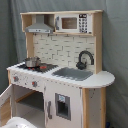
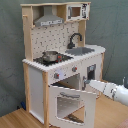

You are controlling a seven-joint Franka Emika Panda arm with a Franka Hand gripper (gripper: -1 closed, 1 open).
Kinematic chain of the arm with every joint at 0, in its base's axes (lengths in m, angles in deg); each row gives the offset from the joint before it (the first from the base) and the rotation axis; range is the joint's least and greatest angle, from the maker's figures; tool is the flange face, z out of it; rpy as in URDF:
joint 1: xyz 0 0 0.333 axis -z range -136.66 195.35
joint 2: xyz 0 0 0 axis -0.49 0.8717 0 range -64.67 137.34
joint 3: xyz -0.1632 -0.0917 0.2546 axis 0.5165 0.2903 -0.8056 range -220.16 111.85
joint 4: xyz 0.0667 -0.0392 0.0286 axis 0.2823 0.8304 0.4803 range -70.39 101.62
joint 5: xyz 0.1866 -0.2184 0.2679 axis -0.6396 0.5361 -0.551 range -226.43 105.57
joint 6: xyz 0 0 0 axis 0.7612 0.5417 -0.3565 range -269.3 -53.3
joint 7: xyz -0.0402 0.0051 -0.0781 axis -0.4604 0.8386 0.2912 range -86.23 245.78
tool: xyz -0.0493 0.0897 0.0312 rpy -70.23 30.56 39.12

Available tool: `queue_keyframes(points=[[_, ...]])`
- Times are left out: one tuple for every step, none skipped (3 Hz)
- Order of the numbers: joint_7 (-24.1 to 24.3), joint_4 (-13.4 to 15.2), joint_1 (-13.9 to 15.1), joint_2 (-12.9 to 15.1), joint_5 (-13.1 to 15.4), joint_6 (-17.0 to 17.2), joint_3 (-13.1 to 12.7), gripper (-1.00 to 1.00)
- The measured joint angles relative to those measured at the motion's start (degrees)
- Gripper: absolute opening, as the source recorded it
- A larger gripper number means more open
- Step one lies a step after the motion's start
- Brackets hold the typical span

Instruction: Play with the kitchen

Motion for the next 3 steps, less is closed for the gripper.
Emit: queue_keyframes(points=[[5.8,-2.4,2.9,0.0,0.0,-2.7,-0.3,1.0],[11.9,-4.1,5.3,-0.1,0.0,-6.0,-1.1,1.0],[17.5,-4.8,6.7,-0.2,0.0,-8.2,-2.8,1.0]])
